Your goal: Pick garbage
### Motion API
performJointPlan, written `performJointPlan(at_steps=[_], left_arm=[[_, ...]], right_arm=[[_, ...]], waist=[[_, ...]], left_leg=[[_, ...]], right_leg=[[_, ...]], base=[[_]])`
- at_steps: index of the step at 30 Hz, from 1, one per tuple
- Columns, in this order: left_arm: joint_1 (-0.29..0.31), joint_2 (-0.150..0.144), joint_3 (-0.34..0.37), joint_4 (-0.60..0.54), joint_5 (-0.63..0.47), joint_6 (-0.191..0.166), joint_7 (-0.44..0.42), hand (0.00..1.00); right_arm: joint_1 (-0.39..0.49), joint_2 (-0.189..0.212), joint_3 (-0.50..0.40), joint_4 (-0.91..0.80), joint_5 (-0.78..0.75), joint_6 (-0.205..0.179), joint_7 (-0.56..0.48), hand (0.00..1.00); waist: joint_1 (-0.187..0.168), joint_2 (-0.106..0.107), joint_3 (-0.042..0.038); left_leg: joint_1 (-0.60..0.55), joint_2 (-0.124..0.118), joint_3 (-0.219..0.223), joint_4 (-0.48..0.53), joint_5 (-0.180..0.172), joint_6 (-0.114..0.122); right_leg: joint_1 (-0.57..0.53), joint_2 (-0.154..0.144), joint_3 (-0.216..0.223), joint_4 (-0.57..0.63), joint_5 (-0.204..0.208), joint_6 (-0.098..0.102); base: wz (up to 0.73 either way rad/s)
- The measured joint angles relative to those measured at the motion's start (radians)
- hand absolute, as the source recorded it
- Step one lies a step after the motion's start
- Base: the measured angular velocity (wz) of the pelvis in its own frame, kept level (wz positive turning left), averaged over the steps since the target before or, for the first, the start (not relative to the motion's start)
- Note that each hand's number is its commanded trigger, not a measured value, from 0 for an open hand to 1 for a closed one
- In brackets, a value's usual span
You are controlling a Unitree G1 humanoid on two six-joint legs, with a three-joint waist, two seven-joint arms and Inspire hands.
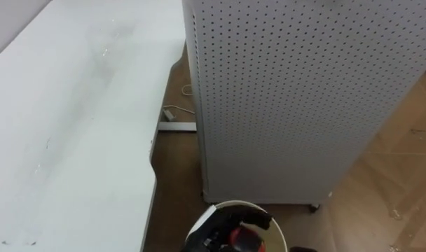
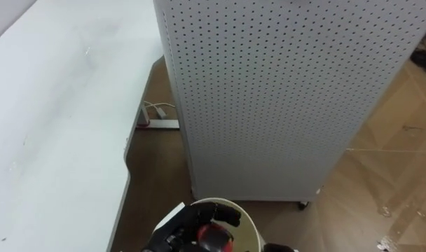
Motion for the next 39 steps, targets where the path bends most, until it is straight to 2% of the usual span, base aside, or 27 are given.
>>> performJointPlan(at_steps=[8,12,20,24,26,28,31,33,35,37,39], left_arm=[[0.003,0.000,-0.001,0.000,0.018,-0.004,0.000,0.00],[0.003,0.000,-0.002,0.000,0.023,-0.010,0.000,0.00],[0.003,0.014,-0.002,-0.006,0.018,-0.017,-0.011,0.00],[0.003,0.021,0.007,-0.048,0.026,-0.017,-0.016,0.00],[0.003,0.033,0.010,-0.078,0.027,-0.019,-0.016,0.00],[0.003,0.048,0.012,-0.106,0.081,-0.023,-0.011,0.00],[0.009,0.072,0.040,-0.178,0.172,-0.023,-0.003,0.00],[0.017,0.077,0.061,-0.239,0.230,-0.024,0.015,0.00],[0.017,0.077,0.084,-0.288,0.259,-0.037,0.037,0.00],[0.010,0.070,0.116,-0.314,0.291,-0.078,0.097,0.00],[0.000,0.069,0.134,-0.316,0.300,-0.100,0.144,0.00]], right_arm=[[0.009,-0.008,0.003,-0.004,-0.003,-0.002,-0.025,1.00],[0.011,-0.010,0.002,-0.006,0.000,-0.014,-0.026,1.00],[0.032,-0.009,0.004,-0.064,0.002,-0.014,-0.034,1.00],[0.048,-0.008,0.002,-0.090,0.002,-0.014,-0.039,1.00],[0.056,-0.009,0.002,-0.109,0.002,-0.014,-0.045,1.00],[0.063,-0.009,-0.002,-0.112,0.000,-0.014,-0.045,1.00],[0.076,-0.010,-0.011,-0.118,-0.004,-0.021,-0.046,1.00],[0.088,-0.010,-0.013,-0.121,-0.003,-0.026,-0.047,1.00],[0.099,-0.010,-0.019,-0.123,0.006,-0.031,-0.047,1.00],[0.114,-0.011,-0.022,-0.123,0.013,-0.036,-0.058,1.00],[0.125,-0.010,-0.029,-0.123,0.013,-0.042,-0.066,1.00]], waist=[[0.001,-0.008,0.0044],[-0.002,-0.021,0.0029],[-0.004,-0.024,0.0020],[-0.004,-0.041,0.0036],[-0.007,-0.052,0.0011],[-0.009,-0.061,0.0004],[-0.010,-0.061,0.0005],[-0.007,-0.060,0.0000],[-0.005,-0.059,-0.0005],[-0.007,-0.057,-0.0017],[-0.012,-0.055,-0.0030]], left_leg=[[0.001,-0.002,0.008,0.000,0.000,0.000],[0.002,-0.002,0.012,0.001,0.000,0.000],[0.004,0.000,0.012,0.000,0.000,0.000],[0.035,0.000,0.012,-0.003,0.000,0.000],[0.041,-0.001,0.012,-0.004,0.000,0.000],[0.059,-0.001,0.012,-0.004,0.000,0.000],[0.066,-0.001,0.016,-0.005,0.000,0.001],[0.070,-0.001,0.021,-0.007,0.000,0.001],[0.076,-0.003,0.024,-0.007,0.000,0.001],[0.090,-0.002,0.032,-0.006,0.000,0.001],[0.099,-0.002,0.037,-0.007,0.000,0.001]], right_leg=[[-0.006,-0.001,0.004,0.008,0.000,0.000],[-0.006,0.000,0.004,0.007,0.000,0.000],[-0.004,0.000,0.004,0.007,0.000,0.000],[0.027,0.000,0.004,0.004,-0.001,0.001],[0.038,0.000,0.004,-0.005,-0.001,0.001],[0.059,0.000,0.004,-0.010,0.000,0.002],[0.064,0.000,0.007,-0.008,0.000,0.002],[0.065,0.003,0.017,-0.007,0.000,0.002],[0.067,0.005,0.024,-0.007,0.001,0.003],[0.077,0.004,0.029,-0.002,0.001,0.003],[0.083,0.003,0.030,0.001,0.001,0.003]], base=[[0.00],[-0.01],[0.00],[0.00],[0.00],[0.00],[0.00],[-0.07],[-0.10],[-0.09],[-0.08]])
